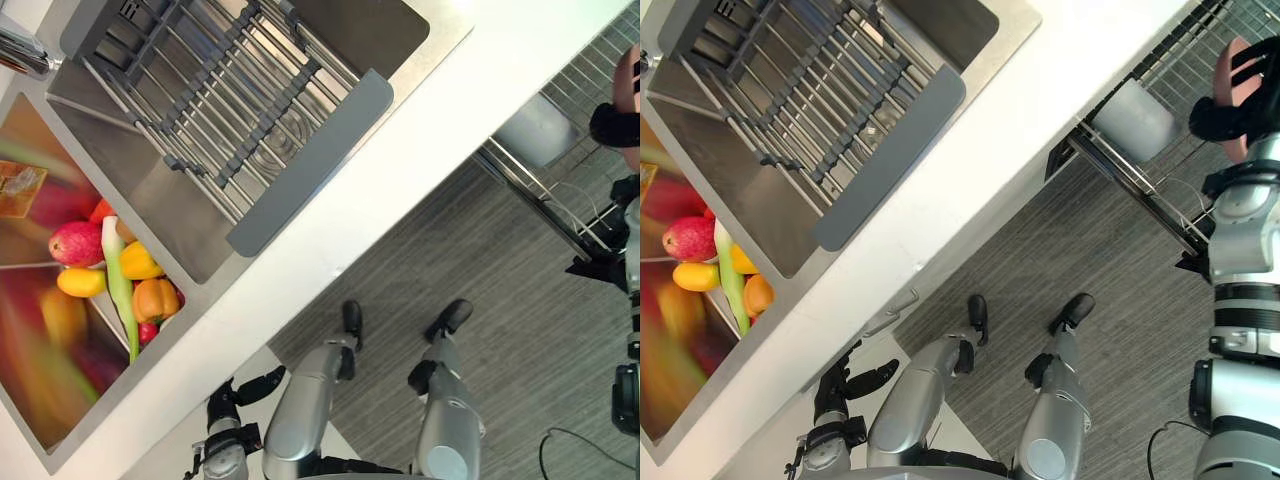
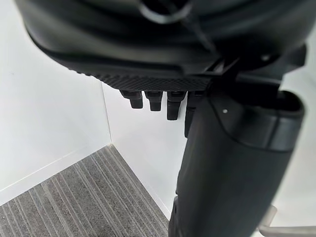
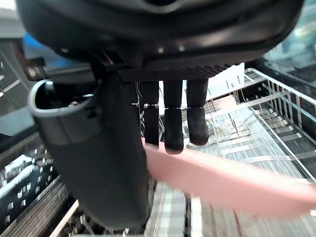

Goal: Walk over to the sink, pick up the cup, carry it to the dishwasher, place the cup inside the dishwasher, then close the dishwasher door

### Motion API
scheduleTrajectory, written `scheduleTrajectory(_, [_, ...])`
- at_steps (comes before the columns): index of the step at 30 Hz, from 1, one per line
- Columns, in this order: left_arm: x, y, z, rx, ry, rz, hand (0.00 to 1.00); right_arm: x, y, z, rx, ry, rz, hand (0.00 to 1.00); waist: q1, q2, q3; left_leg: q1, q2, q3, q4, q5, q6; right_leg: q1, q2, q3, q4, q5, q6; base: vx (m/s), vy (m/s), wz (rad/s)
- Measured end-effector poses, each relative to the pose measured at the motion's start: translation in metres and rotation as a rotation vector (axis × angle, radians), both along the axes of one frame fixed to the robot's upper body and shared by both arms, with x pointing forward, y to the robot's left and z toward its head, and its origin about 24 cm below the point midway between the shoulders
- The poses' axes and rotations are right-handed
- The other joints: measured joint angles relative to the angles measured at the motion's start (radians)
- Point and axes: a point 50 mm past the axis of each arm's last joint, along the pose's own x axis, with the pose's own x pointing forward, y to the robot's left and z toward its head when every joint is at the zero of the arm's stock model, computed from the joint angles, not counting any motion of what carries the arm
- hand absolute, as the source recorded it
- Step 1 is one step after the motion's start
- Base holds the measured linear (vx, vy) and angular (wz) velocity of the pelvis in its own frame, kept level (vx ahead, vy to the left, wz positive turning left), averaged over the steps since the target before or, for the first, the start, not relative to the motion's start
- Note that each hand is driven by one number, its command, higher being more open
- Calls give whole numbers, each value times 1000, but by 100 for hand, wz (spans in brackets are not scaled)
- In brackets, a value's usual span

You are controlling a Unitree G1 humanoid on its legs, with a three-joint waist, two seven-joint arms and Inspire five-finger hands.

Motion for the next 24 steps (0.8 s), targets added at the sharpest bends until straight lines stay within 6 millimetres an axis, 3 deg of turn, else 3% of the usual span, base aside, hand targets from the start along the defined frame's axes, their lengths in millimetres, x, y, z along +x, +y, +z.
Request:
scheduleTrajectory(6, [-5,-2,-1,-20,10,8,100,-3,-1,7,42,-59,42,100,-6,3,-2,41,-7,0,-21,7,2,26,-8,2,4,-1,1,-20,55,-1])
scheduleTrajectory(12, [-18,-4,-3,-43,21,31,100,-15,9,21,-29,-155,112,100,-41,3,-2,95,-17,-3,-28,7,3,76,-22,1,17,-6,8,-31,62,1])
scheduleTrajectory(17, [-26,-4,-6,-46,40,37,100,-21,9,21,-50,-175,127,100,-65,1,-1,154,-18,-1,-42,7,3,130,-22,1,14,-8,10,-31,38,-2])
scheduleTrajectory(24, [-40,-1,-12,-23,89,47,100,-38,-18,23,83,-297,49,100,-108,-19,-11,222,-13,7,-66,6,1,187,-15,3,0,-10,16,0,20,-4])
